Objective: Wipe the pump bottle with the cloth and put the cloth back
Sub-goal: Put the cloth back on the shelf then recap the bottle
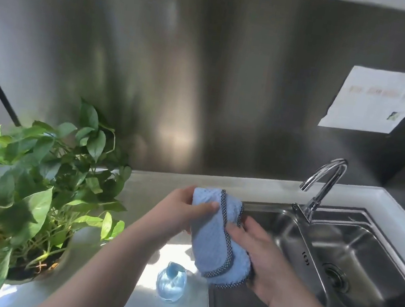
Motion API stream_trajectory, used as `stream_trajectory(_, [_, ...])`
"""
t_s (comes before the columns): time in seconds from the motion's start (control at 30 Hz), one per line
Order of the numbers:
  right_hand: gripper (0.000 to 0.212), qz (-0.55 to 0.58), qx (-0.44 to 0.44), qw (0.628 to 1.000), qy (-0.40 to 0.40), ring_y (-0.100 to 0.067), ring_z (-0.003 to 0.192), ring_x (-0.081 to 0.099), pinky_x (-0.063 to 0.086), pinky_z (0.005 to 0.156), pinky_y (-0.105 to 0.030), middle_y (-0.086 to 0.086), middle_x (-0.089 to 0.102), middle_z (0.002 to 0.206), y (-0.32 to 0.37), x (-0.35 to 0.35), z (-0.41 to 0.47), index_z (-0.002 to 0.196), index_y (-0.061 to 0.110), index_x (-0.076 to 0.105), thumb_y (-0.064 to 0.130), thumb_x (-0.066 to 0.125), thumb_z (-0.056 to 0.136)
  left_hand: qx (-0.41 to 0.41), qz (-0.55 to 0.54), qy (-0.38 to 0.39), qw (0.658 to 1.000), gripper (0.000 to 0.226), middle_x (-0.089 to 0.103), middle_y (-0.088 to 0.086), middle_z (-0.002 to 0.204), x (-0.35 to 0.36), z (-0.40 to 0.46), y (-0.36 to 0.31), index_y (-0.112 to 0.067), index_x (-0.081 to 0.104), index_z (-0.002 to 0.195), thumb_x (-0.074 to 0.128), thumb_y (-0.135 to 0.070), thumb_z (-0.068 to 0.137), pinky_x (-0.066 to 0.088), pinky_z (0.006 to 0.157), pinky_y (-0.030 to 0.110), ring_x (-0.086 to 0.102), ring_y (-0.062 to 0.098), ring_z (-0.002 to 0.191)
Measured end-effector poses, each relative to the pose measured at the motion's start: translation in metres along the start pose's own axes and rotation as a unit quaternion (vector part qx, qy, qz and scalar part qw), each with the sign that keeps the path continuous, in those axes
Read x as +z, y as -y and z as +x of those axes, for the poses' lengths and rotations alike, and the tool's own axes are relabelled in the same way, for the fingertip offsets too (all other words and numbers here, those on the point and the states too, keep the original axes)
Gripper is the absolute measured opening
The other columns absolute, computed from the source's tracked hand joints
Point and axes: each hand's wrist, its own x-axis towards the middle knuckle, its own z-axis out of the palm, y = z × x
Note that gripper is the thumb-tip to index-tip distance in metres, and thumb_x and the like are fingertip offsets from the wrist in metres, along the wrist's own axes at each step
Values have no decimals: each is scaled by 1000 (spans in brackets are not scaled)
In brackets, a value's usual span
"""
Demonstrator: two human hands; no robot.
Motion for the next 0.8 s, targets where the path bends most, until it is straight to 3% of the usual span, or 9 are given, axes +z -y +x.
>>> stream_trajectory(0.07, [57,-17,-36,999,29,-31,106,72,59,89,-45,-13,75,115,24,-2,-17,125,12,58,28,78,74,49,-28,3,998,22,74,17,104,3,-5,-24,-18,68,104,69,-27,84,52,77,51,69,25,88])
stream_trajectory(0.17, [74,-76,-112,988,68,-27,115,68,52,101,-47,-6,72,123,56,-2,-41,129,23,56,34,88,63,140,-49,-21,989,16,72,7,97,15,-14,-67,-19,65,103,68,-24,87,50,73,34,66,17,87])
stream_trajectory(0.27, [55,-143,-212,966,23,-28,112,69,51,100,-52,-7,73,118,89,-3,-65,123,29,59,16,78,73,224,-54,-45,972,22,69,2,92,33,-27,-110,-20,64,102,66,-30,83,50,72,33,63,14,83])
stream_trajectory(0.43, [44,-166,-352,921,-20,-27,108,70,53,97,-48,-3,74,110,156,-24,-112,108,33,67,14,79,71,350,-20,-66,934,26,70,-4,83,66,-58,-179,-24,64,94,65,-46,80,52,63,17,63,6,74])
stream_trajectory(0.53, [38,-210,-432,876,-48,-17,98,71,57,83,-34,5,74,100,200,-40,-135,99,37,68,13,82,72,407,37,-100,907,28,72,-4,87,84,-67,-219,-28,66,91,64,-51,74,53,69,20,66,7,78])
stream_trajectory(0.6, [37,-280,-476,829,-87,-12,93,70,56,79,-30,9,73,99,228,-49,-149,100,39,67,10,78,79,421,30,-93,902,21,73,-3,91,95,-65,-244,-26,66,97,66,-35,78,53,75,26,67,10,83])
stream_trajectory(0.7, [35,-341,-525,769,-128,-4,88,67,52,69,-14,15,71,99,261,-63,-163,101,38,65,9,74,83,438,48,-83,894,37,71,0,101,110,-59,-277,-28,62,112,61,-17,77,54,85,34,68,19,96])
stream_trajectory(0.8, [36,-372,-563,722,-152,0,89,64,47,67,-7,22,69,100,289,-78,-176,101,40,64,11,73,83,473,158,-103,860,48,70,-11,105,128,-59,-305,-43,61,113,57,-13,76,54,88,32,66,10,99])
